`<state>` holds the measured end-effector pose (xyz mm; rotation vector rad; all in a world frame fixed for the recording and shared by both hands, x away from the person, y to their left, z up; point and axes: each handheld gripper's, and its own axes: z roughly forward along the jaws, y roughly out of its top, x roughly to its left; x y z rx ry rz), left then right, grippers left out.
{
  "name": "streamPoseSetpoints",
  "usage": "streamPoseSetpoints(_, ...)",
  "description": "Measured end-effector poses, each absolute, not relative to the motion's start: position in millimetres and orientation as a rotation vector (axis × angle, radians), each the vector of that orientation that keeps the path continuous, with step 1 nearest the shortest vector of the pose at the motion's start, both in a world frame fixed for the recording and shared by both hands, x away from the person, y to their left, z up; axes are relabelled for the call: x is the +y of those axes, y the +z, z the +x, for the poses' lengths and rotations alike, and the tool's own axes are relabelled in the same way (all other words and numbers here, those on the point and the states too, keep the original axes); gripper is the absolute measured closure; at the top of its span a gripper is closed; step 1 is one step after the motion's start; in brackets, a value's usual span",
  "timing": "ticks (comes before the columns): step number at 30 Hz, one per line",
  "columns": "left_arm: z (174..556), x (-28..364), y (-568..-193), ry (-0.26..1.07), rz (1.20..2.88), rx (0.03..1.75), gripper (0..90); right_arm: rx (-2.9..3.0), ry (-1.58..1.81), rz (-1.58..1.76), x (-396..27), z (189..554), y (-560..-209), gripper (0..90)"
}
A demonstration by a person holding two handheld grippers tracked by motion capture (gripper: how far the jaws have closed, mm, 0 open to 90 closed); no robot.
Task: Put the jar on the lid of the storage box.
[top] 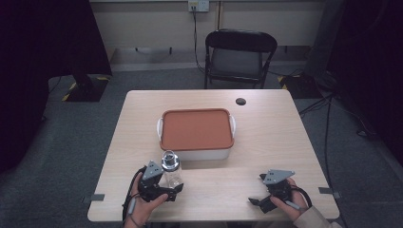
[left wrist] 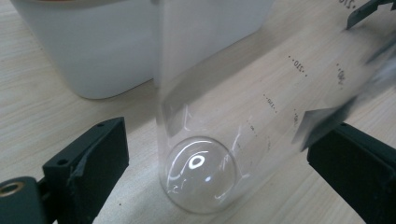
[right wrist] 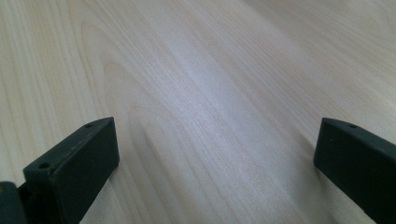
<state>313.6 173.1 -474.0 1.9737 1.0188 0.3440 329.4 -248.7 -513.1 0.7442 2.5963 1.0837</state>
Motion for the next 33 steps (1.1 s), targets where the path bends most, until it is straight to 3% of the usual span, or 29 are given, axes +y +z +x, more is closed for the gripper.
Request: streamPoseSetpoints(33,318.0,163.8,-464.1,0.390,1.909,1.015,12.6,2.596,1.084,0.744,-248.7,329.4,-513.1,0.0)
